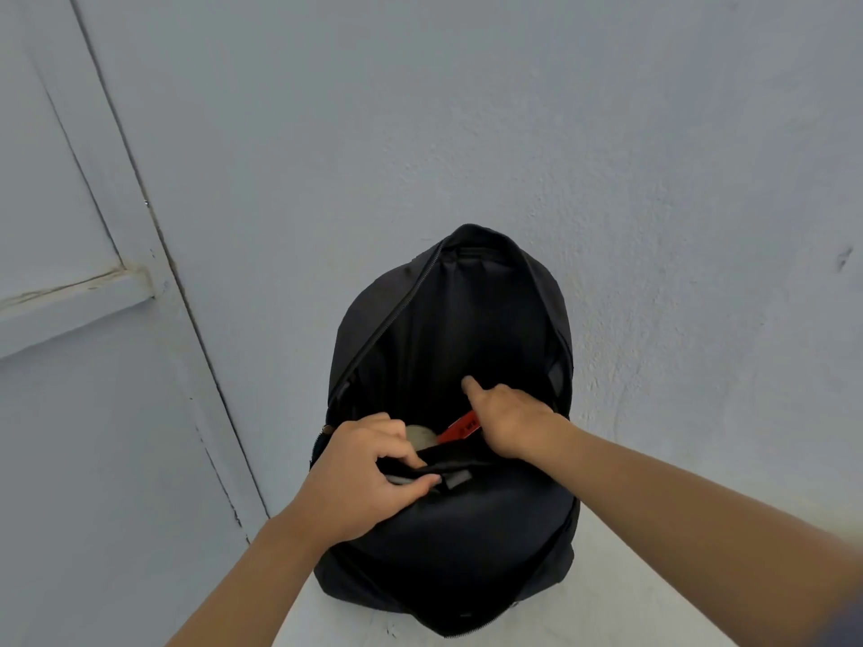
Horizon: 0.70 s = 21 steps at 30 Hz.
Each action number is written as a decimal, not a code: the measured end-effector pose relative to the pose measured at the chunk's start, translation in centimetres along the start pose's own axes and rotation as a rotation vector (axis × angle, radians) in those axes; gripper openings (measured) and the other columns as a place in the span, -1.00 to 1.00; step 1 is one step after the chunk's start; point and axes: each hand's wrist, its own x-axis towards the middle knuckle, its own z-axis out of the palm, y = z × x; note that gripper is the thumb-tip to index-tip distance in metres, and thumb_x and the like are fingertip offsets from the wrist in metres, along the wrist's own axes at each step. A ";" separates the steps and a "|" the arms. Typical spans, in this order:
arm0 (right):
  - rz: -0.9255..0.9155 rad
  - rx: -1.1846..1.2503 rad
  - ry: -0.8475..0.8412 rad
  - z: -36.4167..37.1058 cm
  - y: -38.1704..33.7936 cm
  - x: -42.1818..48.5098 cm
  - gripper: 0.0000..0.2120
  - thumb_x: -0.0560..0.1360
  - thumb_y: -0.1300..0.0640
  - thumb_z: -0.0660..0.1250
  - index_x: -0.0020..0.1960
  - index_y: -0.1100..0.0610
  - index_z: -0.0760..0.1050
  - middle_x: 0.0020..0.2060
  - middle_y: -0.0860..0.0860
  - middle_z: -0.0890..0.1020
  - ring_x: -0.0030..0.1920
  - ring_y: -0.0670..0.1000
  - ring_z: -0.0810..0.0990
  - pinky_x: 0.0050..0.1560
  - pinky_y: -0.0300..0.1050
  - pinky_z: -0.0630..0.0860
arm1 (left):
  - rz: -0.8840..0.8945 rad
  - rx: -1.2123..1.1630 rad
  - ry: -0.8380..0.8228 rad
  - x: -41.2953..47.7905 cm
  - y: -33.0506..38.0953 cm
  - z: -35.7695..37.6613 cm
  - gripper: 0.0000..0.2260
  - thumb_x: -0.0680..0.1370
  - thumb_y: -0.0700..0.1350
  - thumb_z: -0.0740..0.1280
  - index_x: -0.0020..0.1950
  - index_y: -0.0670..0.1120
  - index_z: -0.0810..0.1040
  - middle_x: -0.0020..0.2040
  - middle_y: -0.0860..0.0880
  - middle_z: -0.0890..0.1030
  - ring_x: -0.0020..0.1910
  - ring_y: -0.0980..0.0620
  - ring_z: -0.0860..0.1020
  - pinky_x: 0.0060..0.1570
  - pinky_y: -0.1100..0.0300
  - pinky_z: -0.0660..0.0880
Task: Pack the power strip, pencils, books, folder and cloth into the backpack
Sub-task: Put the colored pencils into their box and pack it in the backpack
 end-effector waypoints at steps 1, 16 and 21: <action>0.015 0.034 0.031 0.2 0.0 0.1 -0.45 0.57 0.23 0.22 0.50 0.01 0.14 0.14 0.18 0.54 0.08 0.22 0.59 -0.01 0.06 0.54 | 0.002 0.000 -0.003 -0.1 0.1 0.1 -0.84 0.41 0.12 0.54 -0.23 0.05 0.73 -0.32 0.19 0.56 -0.21 0.14 0.53 -0.18 0.43 0.38; -0.196 0.656 0.690 -5.1 -1.4 -1.3 -0.95 0.62 0.20 0.29 0.05 0.08 0.44 -0.09 -0.02 0.58 -0.09 -0.08 0.60 -0.21 -0.13 0.61 | -0.033 0.008 0.099 0.1 -0.3 0.7 -0.78 0.40 0.14 0.49 -0.27 0.00 0.66 -0.28 0.14 0.53 -0.20 0.10 0.54 -0.18 0.29 0.46; -0.204 0.877 0.549 -1.5 -2.8 0.8 -0.77 0.61 0.27 0.25 0.05 -0.07 0.46 -0.17 0.08 0.58 -0.13 0.08 0.65 -0.17 0.15 0.66 | -0.013 -0.014 0.091 0.0 -0.4 0.8 -0.81 0.41 0.10 0.53 -0.25 0.00 0.67 -0.24 0.17 0.56 -0.15 0.12 0.58 -0.13 0.33 0.48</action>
